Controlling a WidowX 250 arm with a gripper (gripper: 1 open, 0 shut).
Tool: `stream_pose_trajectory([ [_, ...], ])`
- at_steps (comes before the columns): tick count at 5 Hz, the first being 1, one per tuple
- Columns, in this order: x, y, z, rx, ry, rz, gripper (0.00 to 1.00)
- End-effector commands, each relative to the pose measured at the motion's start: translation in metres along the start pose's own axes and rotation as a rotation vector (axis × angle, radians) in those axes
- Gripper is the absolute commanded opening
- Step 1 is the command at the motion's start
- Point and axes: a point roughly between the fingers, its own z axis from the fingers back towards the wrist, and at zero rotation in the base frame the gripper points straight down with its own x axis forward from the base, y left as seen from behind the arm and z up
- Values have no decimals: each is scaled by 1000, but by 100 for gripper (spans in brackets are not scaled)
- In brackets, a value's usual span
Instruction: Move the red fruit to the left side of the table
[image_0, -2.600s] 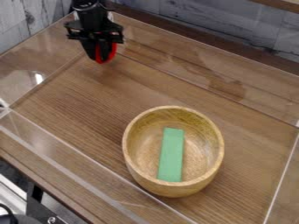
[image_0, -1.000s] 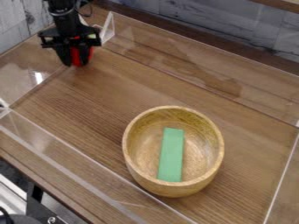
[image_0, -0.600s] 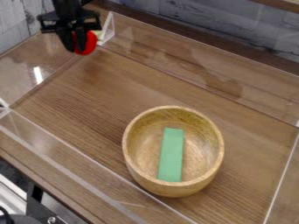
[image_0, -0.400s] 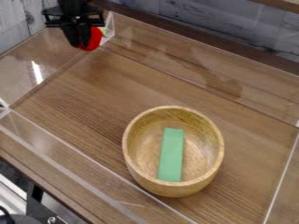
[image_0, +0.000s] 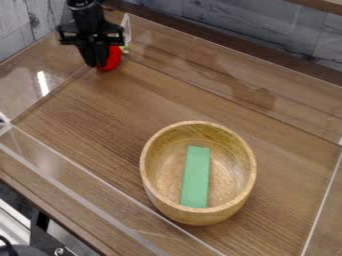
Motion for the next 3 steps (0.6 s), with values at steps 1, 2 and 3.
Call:
stream_pose_trajectory([
  [1,-3,-5,15,4,-34,-15,0],
  [2,-11,-7,18,-2,-25,-16,100],
  [3,-4,3,18,-21,-20,-61,0],
])
